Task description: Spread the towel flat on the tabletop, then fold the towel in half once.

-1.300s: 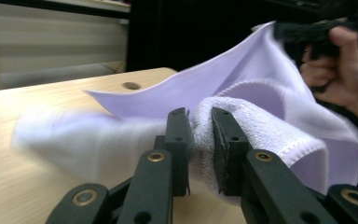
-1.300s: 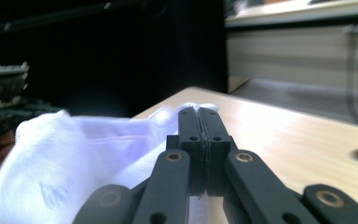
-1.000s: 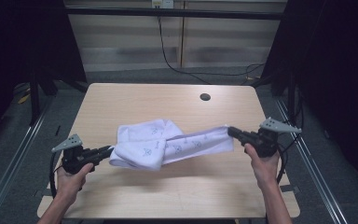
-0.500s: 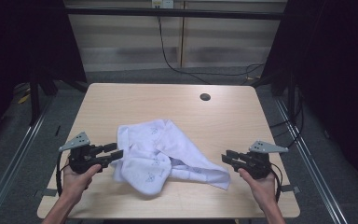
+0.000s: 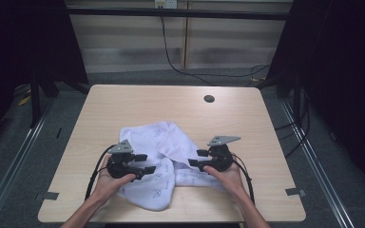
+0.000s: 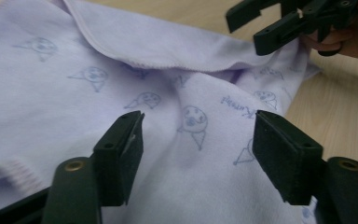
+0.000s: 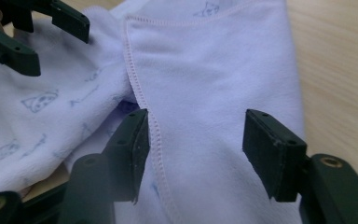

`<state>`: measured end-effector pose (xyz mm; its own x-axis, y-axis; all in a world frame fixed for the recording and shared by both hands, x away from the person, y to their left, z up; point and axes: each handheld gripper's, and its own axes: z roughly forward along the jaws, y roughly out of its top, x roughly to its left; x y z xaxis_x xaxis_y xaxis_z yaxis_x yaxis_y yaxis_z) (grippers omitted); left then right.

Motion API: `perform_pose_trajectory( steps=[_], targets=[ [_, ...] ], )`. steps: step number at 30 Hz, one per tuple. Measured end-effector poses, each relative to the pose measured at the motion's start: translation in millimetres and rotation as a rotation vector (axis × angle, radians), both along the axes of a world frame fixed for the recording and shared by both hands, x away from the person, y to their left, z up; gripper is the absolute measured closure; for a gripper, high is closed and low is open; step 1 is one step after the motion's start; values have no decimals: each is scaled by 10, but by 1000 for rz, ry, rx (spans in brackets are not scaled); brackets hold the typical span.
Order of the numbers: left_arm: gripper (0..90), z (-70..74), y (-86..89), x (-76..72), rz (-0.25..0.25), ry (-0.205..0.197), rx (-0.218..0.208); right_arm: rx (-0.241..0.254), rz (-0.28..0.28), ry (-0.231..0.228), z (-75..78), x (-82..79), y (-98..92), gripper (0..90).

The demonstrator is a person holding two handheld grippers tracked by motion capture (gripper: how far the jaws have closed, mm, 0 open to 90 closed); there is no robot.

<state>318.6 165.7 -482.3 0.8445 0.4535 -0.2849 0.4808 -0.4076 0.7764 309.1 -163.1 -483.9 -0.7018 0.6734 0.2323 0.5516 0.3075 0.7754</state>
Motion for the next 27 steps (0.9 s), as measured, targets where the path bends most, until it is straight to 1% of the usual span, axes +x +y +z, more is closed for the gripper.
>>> perform_pose_trajectory(
  steps=[1, 2, 3, 4, 5, 6, 7, 8, 9, 10, 11, 12, 13, 14, 15, 16, 17, 19, 20, 21, 23, 25, 26, 27],
  targets=[
    [307, -44, -28, 15, 11, -1, 24, -17, -1, 5, -36, 16, 30, 390],
    [303, -94, -53, 19, 6, -1, 47, -26, -1, 17, -73, 26, 50, 370],
    [288, -138, -79, 14, -12, 3, 60, -32, 11, 27, -113, 34, 59, 354],
    [283, -153, -99, -4, -20, -8, 83, -46, 24, 37, -144, 30, 69, 352],
    [282, -148, -123, -29, -16, -26, 97, -77, 24, 47, -165, 16, 86, 344],
    [290, -148, -142, -43, -25, -27, 95, -99, 30, 41, -187, 6, 102, 334],
    [357, -154, -158, -60, -34, -30, 115, -103, 31, 23, -200, -7, 113, 332],
    [487, -167, -182, -79, -47, -49, 147, -108, 25, 19, -205, -21, 117, 336],
    [532, -162, -197, -101, -48, -65, 157, -116, 20, 6, -212, -33, 124, 347],
    [625, -148, -196, -107, -52, -59, 149, -136, 21, -15, -218, -52, 139, 367],
    [706, -140, -189, -108, -53, -54, 139, -168, 19, -44, -221, -76, 164, 397],
    [761, -131, -172, -101, -54, -50, 130, -213, 15, -71, -218, -103, 190, 432],
    [792, -115, -149, -94, -54, -45, 107, -226, 9, -70, -209, -116, 205, 475],
    [817, -91, -119, -86, -52, -43, 84, -222, -5, -63, -201, -115, 201, 568],
    [836, -56, -86, -77, -40, -46, 68, -221, -17, -66, -198, -108, 180, 649],
    [845, -20, -56, -74, -29, -46, 48, -212, -23, -69, -204, -100, 164, 700],
    [848, 18, -22, -74, -22, -50, 29, -205, -25, -63, -203, -93, 150, 763],
    [852, 89, 53, -80, -2, -63, -5, -185, -32, -44, -197, -74, 120, 811],
    [854, 122, 98, -79, 5, -65, -24, -170, -34, -35, -191, -67, 103, 821],
    [854, 155, 143, -75, 14, -68, -43, -157, -37, -35, -176, -65, 85, 826],
    [854, 218, 243, -65, 40, -75, -87, -111, -51, -40, -104, -68, 35, 830],
    [854, 278, 341, -53, 64, -76, -124, -81, -71, -62, 13, -73, -28, 832],
    [855, 321, 390, -46, 74, -87, -135, -68, -83, -79, 86, -76, -62, 832],
    [855, 370, 442, -40, 85, -94, -157, -54, -92, -97, 156, -76, -102, 833]
  ],
)
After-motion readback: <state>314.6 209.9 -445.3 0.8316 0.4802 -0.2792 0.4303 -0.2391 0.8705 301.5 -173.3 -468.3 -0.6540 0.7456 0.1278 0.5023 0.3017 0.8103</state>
